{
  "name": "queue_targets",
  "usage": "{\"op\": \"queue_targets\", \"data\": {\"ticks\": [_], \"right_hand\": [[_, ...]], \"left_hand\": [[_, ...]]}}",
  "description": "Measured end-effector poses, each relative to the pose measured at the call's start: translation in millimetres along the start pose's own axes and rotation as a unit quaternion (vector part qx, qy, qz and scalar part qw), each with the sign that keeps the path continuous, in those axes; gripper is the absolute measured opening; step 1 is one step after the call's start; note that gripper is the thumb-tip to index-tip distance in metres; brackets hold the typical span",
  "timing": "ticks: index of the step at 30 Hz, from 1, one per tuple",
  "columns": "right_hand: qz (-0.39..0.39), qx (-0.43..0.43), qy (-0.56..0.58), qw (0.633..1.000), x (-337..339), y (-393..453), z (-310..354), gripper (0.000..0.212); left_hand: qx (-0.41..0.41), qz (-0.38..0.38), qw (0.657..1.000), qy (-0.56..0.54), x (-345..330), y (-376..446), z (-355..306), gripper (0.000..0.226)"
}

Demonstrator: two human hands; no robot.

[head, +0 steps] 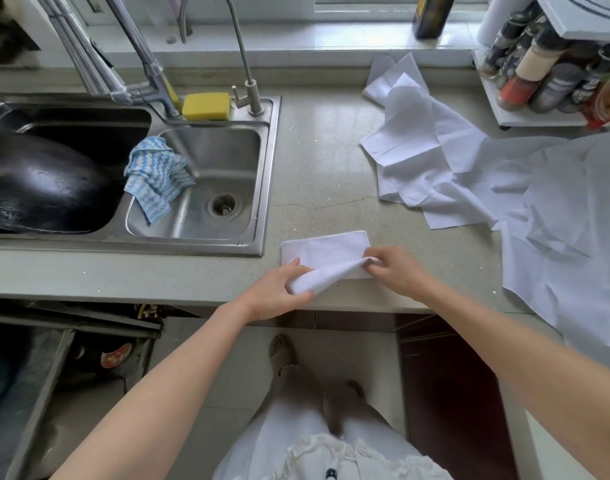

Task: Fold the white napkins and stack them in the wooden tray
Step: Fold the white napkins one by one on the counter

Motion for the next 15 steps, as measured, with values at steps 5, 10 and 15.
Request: {"op": "queue_targets", "data": {"ticks": [5,10,15], "right_hand": [[0.003,-0.105,0.088,0.991,3,21,-6,0.024],[0.008,-0.109,0.117,0.987,-2,28,-1,0.012],[0.034,-0.141,0.168,0.975,-4,29,-4,0.02]], "left_hand": [[0.083,-0.109,0.981,-0.137,17,3,-1,0.038],[0.075,-0.138,0.974,-0.162,12,1,6,0.033],[0.124,-0.132,0.97,-0.16,17,-3,18,0.034]]}}
Point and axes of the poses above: each hand's wrist, its own y-axis towards the middle knuckle, its own x-axis out of the back of the hand, z = x × y, the point moved 5 cm from there along y, towards the middle knuckle, and after that the axes turned 8 degrees about -z, right-handed, at the moved point
